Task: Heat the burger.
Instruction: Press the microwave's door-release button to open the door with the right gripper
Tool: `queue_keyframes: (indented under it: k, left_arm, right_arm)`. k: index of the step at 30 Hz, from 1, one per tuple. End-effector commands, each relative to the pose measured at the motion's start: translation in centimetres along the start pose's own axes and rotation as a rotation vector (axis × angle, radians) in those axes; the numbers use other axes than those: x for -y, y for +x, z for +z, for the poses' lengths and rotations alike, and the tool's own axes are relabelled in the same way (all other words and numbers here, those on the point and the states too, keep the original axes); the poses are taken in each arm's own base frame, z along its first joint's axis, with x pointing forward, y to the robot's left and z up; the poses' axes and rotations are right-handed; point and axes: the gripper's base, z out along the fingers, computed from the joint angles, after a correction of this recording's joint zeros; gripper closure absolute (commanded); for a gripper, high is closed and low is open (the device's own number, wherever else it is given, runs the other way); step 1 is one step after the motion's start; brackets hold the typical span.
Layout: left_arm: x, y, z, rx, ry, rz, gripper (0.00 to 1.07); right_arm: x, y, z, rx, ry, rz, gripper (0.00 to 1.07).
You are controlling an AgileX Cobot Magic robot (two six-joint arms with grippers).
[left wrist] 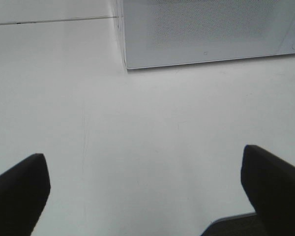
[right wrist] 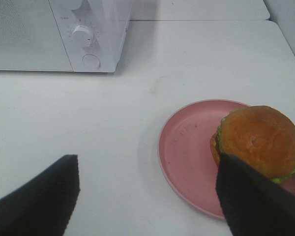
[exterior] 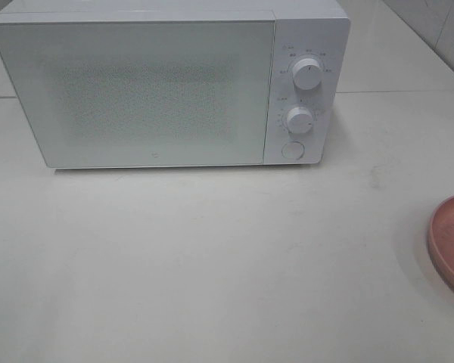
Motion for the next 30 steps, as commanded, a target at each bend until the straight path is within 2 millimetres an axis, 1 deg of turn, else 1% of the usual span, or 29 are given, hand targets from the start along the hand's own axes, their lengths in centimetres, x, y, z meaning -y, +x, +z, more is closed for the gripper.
queue_keyframes:
  k: [1,15,19,21,22,27,29,30]
  left_arm:
    - [0.0,0.1,-0.2,0.036,-0.004,0.002,0.09]
    - [0.0,0.1,-0.2,0.036,-0.004,0.002,0.09]
    - [0.0,0.1,-0.2,0.036,-0.004,0.002,0.09]
    - [0.0,0.1,-0.2,0.036,-0.004,0.002,0.09]
    - [0.0,0.1,-0.2,0.036,-0.004,0.002,0.09]
    - [0.0,0.1,-0.2,0.036,-0.004,0.002,0.09]
    - [0.0,0.1,-0.2,0.036,-0.004,0.002,0.09]
    - [0.0,0.1,-0.2,0.036,-0.004,0.002,0.09]
  right_arm:
    - [0.0,0.2,-0.3,0.03,0.0,0.01,0.32]
    - [0.0,0.2,-0.3,0.034,0.0,0.01,0.32]
    - [0.0,-0.4,-0.7,0.057,-0.002,0.022,0.32]
    - [-0.1,-1.5,-0.8,0.072,-0.001,0.032,0.32]
    - [-0.1,-1.5,-0.8,0.072,-0.001,0.032,0.32]
    - [-0.1,-2.4,-0.2,0.072,-0.001,0.033,0.32]
    - [-0.1,-3.4,0.7,0.077,0.001,0.033,0.32]
    - [-0.1,-3.4,0.7,0.077,0.001,0.033,0.32]
